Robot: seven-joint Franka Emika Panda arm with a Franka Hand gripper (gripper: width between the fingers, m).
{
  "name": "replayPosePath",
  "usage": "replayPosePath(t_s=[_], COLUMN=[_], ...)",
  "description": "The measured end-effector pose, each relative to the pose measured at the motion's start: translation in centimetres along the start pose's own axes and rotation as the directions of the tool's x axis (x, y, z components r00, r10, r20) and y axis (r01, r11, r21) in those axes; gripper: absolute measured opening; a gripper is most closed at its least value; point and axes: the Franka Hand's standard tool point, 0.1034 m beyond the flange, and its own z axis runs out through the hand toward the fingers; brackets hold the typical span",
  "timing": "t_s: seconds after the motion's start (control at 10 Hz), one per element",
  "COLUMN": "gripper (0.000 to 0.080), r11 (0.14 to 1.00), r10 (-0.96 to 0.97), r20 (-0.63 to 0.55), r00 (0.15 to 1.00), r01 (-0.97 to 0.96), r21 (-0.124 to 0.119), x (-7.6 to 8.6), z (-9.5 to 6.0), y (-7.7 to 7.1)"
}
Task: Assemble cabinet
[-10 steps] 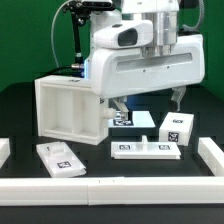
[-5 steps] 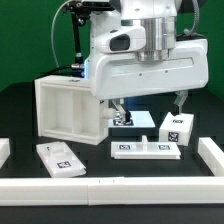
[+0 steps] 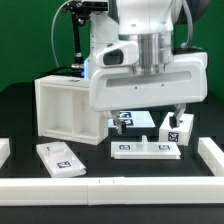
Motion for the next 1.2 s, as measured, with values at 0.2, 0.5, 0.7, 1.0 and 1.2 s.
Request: replayPosePath(t_s=[0.2,0.5,0.7,1.0,1.2], gripper=[0.0798,0.0798,0.056,0.0223,0.0063], r11=[1.0,1.0,1.0,1.0,1.0], r10=[0.002,0.01,0.01,0.01,0.01], r20=[0.003,0.006,0.006,0.007,0.006], r00=[1.0,1.0,1.0,1.0,1.0], r01=[-0.002,-0.01,-0.01,-0.01,-0.01], r21=[0.003,0.008,0.008,0.008,0.008], x=[-0.4,-0.7,-0.7,-0.7,-0.7], z=[1.2,2.2,2.2,2.3,2.2], y=[-0.3,-0.6,-0.6,-0.5,-0.5])
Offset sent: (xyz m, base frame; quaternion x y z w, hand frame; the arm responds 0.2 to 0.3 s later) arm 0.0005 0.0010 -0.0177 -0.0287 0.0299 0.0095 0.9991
